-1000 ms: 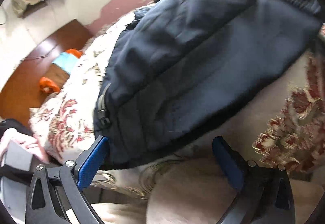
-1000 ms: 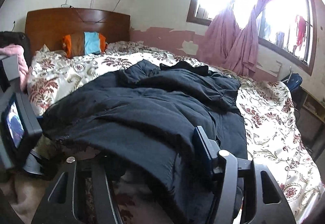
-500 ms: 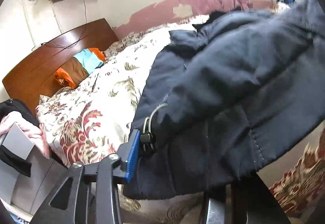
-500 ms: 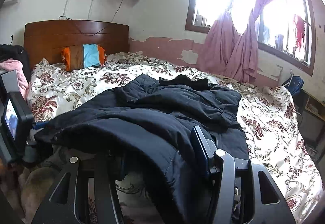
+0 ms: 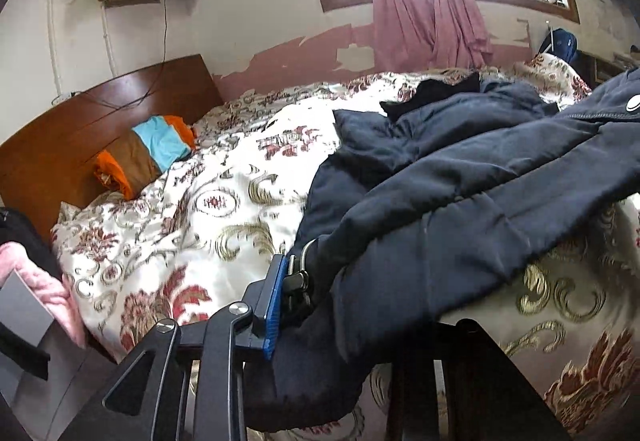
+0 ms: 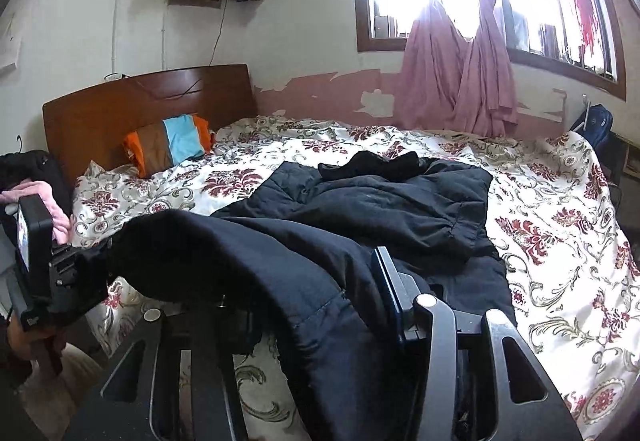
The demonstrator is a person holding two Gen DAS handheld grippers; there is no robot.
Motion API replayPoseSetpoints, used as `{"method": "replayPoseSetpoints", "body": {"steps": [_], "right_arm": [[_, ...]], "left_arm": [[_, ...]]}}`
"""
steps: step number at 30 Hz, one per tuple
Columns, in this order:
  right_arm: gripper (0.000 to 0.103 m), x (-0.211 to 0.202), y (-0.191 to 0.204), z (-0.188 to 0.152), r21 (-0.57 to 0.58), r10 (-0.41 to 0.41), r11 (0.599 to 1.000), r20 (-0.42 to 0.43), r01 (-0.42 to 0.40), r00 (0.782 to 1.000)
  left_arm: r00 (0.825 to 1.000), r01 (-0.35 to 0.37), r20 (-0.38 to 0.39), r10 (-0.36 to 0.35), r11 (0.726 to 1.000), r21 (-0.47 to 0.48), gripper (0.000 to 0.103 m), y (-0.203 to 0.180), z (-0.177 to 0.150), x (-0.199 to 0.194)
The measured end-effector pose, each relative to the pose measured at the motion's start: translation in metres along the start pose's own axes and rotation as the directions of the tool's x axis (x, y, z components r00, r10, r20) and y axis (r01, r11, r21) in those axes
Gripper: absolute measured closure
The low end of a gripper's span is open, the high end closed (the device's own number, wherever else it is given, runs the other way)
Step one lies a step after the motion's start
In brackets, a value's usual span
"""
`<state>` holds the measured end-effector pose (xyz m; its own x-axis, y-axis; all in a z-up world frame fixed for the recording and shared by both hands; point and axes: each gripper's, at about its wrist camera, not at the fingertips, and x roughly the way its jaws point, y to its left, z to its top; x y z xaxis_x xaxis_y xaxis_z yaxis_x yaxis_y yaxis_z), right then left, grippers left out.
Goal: Fold large clothes
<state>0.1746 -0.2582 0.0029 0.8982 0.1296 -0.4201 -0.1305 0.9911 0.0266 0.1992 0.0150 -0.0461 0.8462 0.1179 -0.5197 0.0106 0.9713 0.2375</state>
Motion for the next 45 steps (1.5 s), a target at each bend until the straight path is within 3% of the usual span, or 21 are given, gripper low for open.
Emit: {"method": "replayPoseSetpoints", "body": {"steps": [6, 13, 17, 24, 35, 40, 45], "right_arm": [[0.060, 0.004, -0.004, 0.006, -0.001, -0.002, 1.000, -0.007, 0.002, 1.000], [0.074, 0.000, -0.004, 0.005, -0.033, -0.008, 0.999, 0.008, 0.008, 1.000], [0.087, -0.011, 0.005, -0.012, -0.074, -0.026, 0.997, 0.033, 0.028, 0.999], [0.092, -0.044, 0.020, -0.048, -0.196, -0.035, 0.980, 0.047, 0.044, 0.998], [0.094, -0.130, 0.029, -0.073, -0.245, 0.020, 0.969, 0.037, -0.010, 0.999], [0.094, -0.177, 0.036, -0.063, -0.275, 0.039, 0.961, 0.089, -0.013, 0.995], [0.094, -0.204, 0.036, -0.043, -0.286, 0.032, 0.958, 0.131, 0.007, 0.991]], "left_arm": [[0.999, 0.022, 0.031, -0.022, 1.000, -0.012, 0.080, 0.004, 0.021, -0.001], [0.996, 0.026, 0.083, -0.026, 1.000, 0.001, 0.085, 0.002, 0.032, -0.008], [0.992, 0.033, 0.125, -0.030, 0.999, -0.024, 0.087, 0.002, 0.025, -0.019], [0.988, 0.048, 0.149, -0.038, 0.997, -0.065, 0.087, 0.003, -0.008, -0.048], [0.980, 0.043, 0.198, -0.018, 0.991, -0.126, 0.088, 0.005, -0.062, -0.138], [0.972, 0.051, 0.234, -0.007, 0.982, -0.182, 0.088, 0.017, -0.066, -0.186], [0.967, 0.047, 0.253, -0.005, 0.986, -0.160, 0.088, 0.020, -0.062, -0.216]]}}
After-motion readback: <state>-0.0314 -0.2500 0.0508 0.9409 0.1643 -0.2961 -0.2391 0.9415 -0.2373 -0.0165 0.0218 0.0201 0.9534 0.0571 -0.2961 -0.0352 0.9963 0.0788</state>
